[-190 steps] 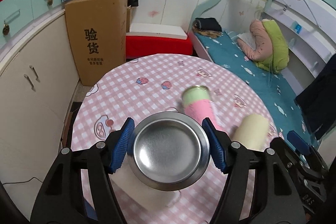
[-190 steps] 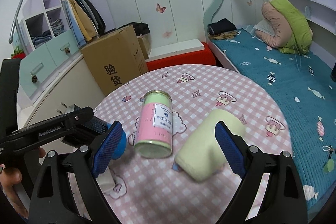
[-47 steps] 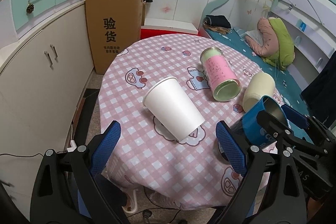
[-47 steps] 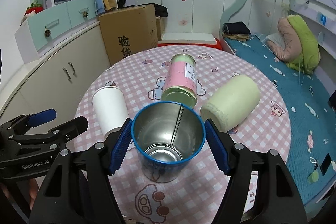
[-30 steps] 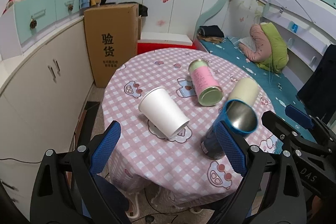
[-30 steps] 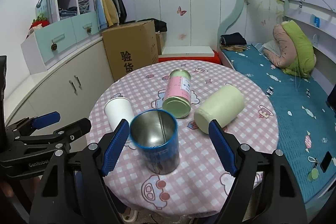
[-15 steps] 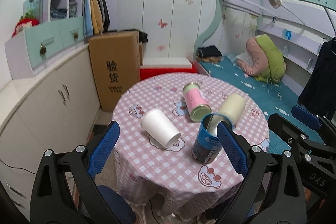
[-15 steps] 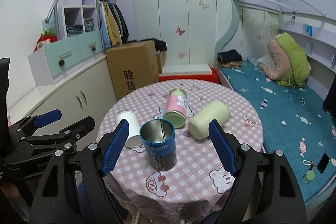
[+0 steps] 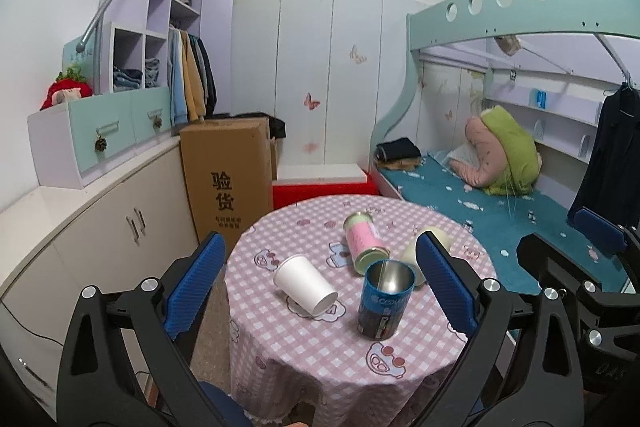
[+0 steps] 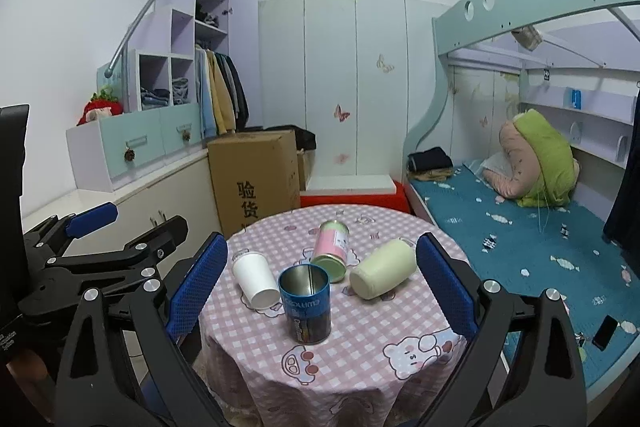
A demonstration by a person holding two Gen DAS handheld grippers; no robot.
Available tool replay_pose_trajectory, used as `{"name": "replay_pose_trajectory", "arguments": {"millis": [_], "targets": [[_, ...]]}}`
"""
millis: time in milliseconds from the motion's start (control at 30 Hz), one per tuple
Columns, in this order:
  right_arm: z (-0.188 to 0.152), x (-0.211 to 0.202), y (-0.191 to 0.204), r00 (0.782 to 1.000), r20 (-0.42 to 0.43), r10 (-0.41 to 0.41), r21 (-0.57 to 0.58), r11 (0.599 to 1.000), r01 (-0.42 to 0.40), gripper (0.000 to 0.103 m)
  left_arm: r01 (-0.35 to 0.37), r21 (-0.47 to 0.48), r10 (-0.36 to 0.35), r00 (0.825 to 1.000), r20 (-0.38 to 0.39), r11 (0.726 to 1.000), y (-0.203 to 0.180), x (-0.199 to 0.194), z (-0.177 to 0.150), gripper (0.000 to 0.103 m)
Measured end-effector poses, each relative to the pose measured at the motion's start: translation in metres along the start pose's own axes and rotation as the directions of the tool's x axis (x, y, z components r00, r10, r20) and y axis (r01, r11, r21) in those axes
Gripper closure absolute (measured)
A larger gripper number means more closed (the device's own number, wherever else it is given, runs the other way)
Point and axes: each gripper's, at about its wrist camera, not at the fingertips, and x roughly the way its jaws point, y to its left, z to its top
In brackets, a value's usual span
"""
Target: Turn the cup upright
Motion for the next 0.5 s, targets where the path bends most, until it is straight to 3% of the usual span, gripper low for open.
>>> {"name": "replay_pose_trajectory", "arguments": {"millis": [500], "targets": [[0.000, -0.020, -0.007, 0.998, 0.061, -0.013, 0.006, 1.000, 0.013, 0.009, -0.027, 0.023, 0.026, 0.998, 0.064, 0.999, -0.007, -0.014, 0.002, 0.006]]}}
